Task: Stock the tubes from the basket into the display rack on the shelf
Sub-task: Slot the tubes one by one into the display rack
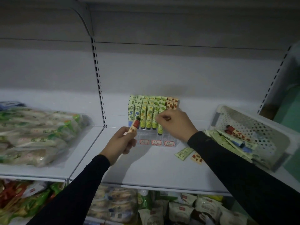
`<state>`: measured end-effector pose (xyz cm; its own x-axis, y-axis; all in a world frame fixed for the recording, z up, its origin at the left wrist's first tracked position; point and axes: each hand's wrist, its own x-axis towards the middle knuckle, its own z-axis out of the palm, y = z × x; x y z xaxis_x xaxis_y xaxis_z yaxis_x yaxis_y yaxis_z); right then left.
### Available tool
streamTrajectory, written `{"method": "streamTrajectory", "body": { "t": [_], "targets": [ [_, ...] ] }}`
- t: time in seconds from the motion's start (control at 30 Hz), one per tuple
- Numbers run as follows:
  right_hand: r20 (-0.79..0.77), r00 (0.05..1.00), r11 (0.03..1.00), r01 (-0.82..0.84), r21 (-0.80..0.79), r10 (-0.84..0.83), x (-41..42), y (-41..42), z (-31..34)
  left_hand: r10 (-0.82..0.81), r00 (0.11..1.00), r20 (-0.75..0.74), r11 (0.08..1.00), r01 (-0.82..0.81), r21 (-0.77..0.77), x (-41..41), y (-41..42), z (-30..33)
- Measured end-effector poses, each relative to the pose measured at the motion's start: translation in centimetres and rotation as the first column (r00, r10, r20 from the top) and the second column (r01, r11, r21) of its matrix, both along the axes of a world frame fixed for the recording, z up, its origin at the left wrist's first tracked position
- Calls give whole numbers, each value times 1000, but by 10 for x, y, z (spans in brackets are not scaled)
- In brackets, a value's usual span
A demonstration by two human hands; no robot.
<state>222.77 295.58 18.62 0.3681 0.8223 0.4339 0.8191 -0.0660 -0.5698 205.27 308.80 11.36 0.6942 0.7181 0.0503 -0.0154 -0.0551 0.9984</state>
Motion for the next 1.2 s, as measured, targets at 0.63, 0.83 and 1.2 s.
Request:
{"method": "streamTrajectory", "body": {
  "t": [0.63, 0.83, 1.2],
  "targets": [
    [-320, 937, 962, -205, -182, 140, 10, -24, -22, -68, 997, 37, 989, 62, 132, 25, -32, 32],
    [-310, 942, 986, -155, -68, 127, 16, -28, -15, -167, 973, -159, 929, 209, 305, 37, -45, 30],
    [-152, 984, 995, 91, -28, -95, 48, -38, -9, 325, 882, -341, 776, -43, 629, 18, -7, -2]
  ]
}}
